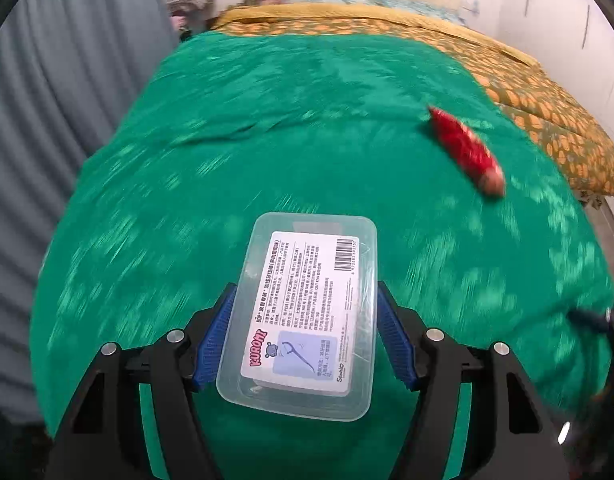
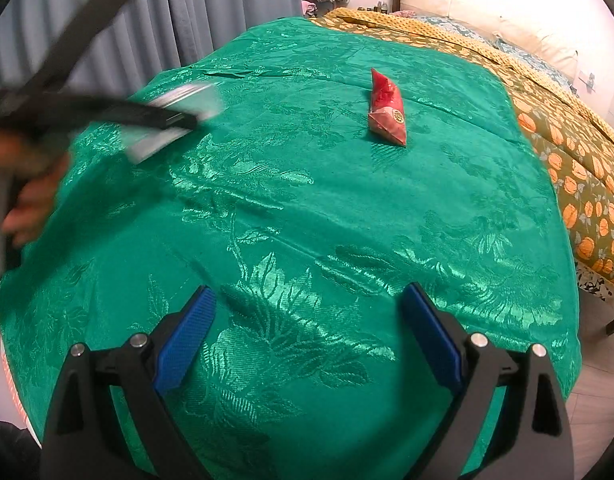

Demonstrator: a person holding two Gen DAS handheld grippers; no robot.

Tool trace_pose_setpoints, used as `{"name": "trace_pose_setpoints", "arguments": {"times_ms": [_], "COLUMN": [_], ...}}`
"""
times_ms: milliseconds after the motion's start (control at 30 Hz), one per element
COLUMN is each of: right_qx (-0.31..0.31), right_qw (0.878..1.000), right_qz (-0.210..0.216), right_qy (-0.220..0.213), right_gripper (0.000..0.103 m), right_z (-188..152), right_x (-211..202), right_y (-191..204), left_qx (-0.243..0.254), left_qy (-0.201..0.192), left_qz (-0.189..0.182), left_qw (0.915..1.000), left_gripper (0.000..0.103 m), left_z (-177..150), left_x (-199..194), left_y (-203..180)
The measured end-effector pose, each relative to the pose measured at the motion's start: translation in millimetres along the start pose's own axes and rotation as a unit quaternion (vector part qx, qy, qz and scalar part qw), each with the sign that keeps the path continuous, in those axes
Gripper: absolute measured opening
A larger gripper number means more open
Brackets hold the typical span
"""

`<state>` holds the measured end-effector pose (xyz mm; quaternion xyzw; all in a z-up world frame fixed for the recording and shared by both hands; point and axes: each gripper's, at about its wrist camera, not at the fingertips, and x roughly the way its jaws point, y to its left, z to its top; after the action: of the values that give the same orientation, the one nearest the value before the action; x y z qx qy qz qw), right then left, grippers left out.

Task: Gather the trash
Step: 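Grasp the clear plastic box with the left tool while the right tool grasps the red snack wrapper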

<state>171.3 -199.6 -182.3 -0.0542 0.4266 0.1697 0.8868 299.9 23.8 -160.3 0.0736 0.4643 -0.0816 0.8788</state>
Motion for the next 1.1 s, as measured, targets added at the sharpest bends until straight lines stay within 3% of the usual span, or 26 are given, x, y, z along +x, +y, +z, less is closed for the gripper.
{"name": "trace_pose_setpoints", "arguments": {"times_ms": [133, 267, 433, 567, 733, 800, 867, 933, 1033, 1100], "right_qx": [0.001, 0.005, 0.018, 0.075, 0.068, 0.063, 0.068, 0.084, 0.087, 0.087], "right_qw": [1.000, 1.000, 1.000, 0.997, 0.997, 0.998, 0.997, 0.996, 0.995, 0.995], "right_qz": [0.000, 0.004, 0.015, 0.007, 0.002, -0.009, -0.023, -0.029, -0.045, -0.039], "right_qy": [0.000, 0.002, 0.008, 0.005, 0.022, 0.023, 0.020, 0.027, 0.033, 0.023], "right_gripper": [0.092, 0.092, 0.092, 0.092, 0.090, 0.078, 0.076, 0.073, 0.057, 0.030], "right_z": [0.1, 0.0, 6.3, 30.1, 84.3, 107.1, 125.1, 132.6, 135.9, 135.9], "right_x": [0.1, 0.0, -2.8, 2.7, 39.5, 54.3, 68.4, 81.4, 91.5, 87.3], "right_y": [0.1, -2.1, -14.4, -50.4, -67.5, -65.6, -65.6, -68.8, -71.1, -72.1], "left_qx": [-0.013, -0.001, -0.010, -0.024, -0.024, -0.026, -0.026, -0.027, -0.027, -0.027], "left_qy": [-0.002, -0.009, -0.014, -0.007, -0.009, -0.008, -0.009, -0.009, -0.009, -0.009], "left_qz": [-0.006, 0.007, 0.005, -0.005, -0.003, -0.005, -0.005, -0.005, -0.004, -0.005], "left_qw": [0.9999, 0.9999, 0.9998, 0.9997, 0.9997, 0.9996, 0.9996, 0.9996, 0.9996, 0.9996], "left_gripper": [0.067, 0.086, 0.094, 0.098, 0.098, 0.098, 0.098, 0.098, 0.098, 0.098], "left_z": [-31.2, -43.1, -52.2, -52.9, -53.4, -53.6, -53.1, -53.2, -53.0, -52.8], "left_x": [-12.7, -10.6, -6.6, -3.1, -2.2, -2.0, -1.4, -1.3, -1.5, -1.4], "left_y": [6.8, 1.7, 7.1, 11.3, 9.8, 10.3, 10.5, 10.3, 11.0, 11.1]}}
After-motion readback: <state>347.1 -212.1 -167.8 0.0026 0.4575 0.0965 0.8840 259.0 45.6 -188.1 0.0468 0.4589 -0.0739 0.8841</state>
